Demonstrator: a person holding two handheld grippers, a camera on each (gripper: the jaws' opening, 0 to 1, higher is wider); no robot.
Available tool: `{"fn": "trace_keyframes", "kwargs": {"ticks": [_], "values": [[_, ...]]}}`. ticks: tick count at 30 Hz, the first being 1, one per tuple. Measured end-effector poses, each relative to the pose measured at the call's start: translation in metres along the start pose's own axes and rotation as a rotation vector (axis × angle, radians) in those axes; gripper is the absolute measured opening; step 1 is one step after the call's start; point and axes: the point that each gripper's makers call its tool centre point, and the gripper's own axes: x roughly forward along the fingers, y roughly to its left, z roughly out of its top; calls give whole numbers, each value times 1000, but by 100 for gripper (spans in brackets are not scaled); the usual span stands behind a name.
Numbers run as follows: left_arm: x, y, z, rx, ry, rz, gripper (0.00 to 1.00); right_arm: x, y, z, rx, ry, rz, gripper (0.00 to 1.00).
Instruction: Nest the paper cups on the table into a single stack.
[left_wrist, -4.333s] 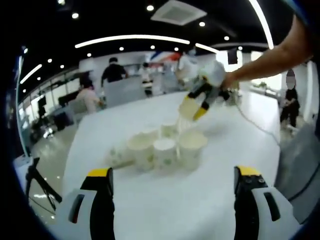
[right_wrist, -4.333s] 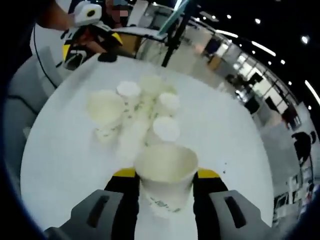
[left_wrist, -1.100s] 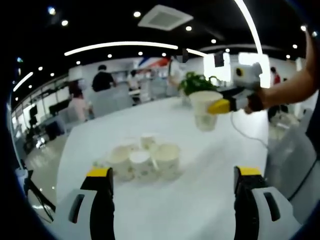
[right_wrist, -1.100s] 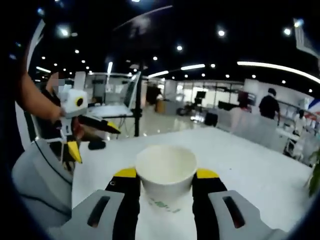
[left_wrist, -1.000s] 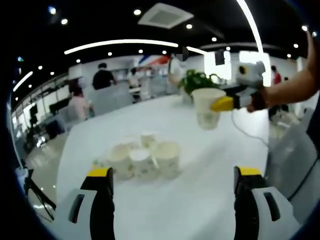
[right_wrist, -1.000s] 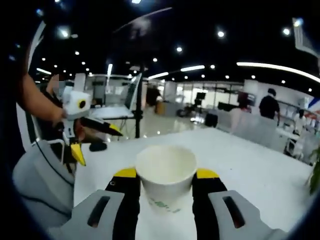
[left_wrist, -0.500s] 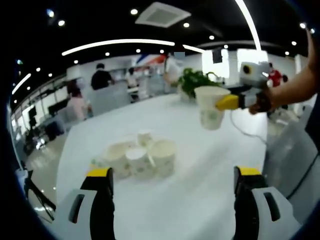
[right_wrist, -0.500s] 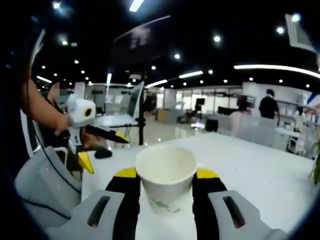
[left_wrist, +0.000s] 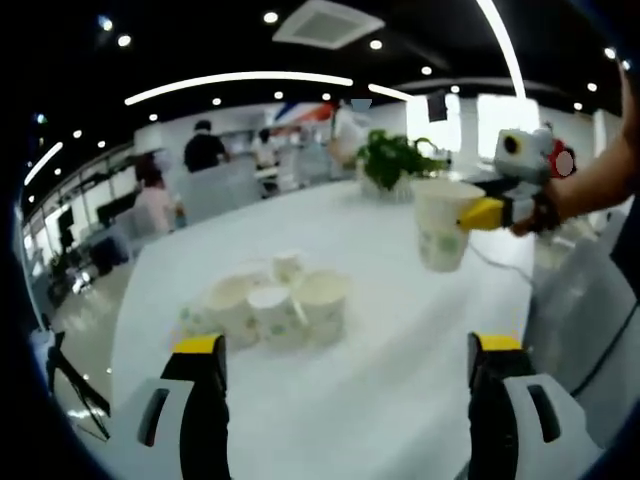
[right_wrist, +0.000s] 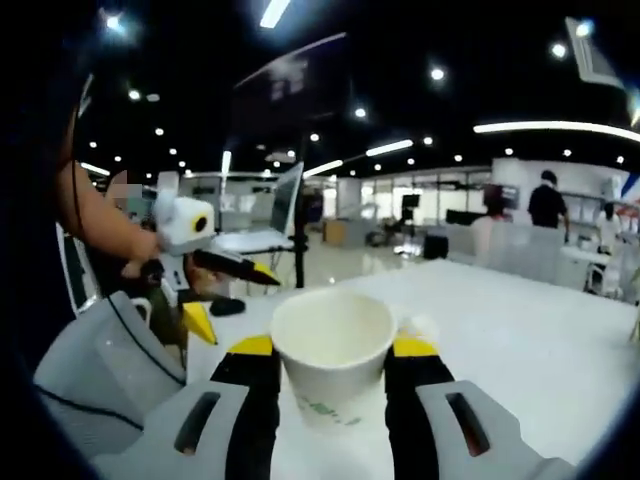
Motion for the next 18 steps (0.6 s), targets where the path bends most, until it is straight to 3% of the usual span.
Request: {"fn": "trace_keyframes", "kwargs": {"ticks": [12, 18], "values": [[4, 1, 2, 9, -2, -4, 99, -1, 13, -3, 28, -41, 23, 37], [8, -2, -1, 8, 7, -11, 99, 11, 30, -33, 39, 4, 83, 36]]}}
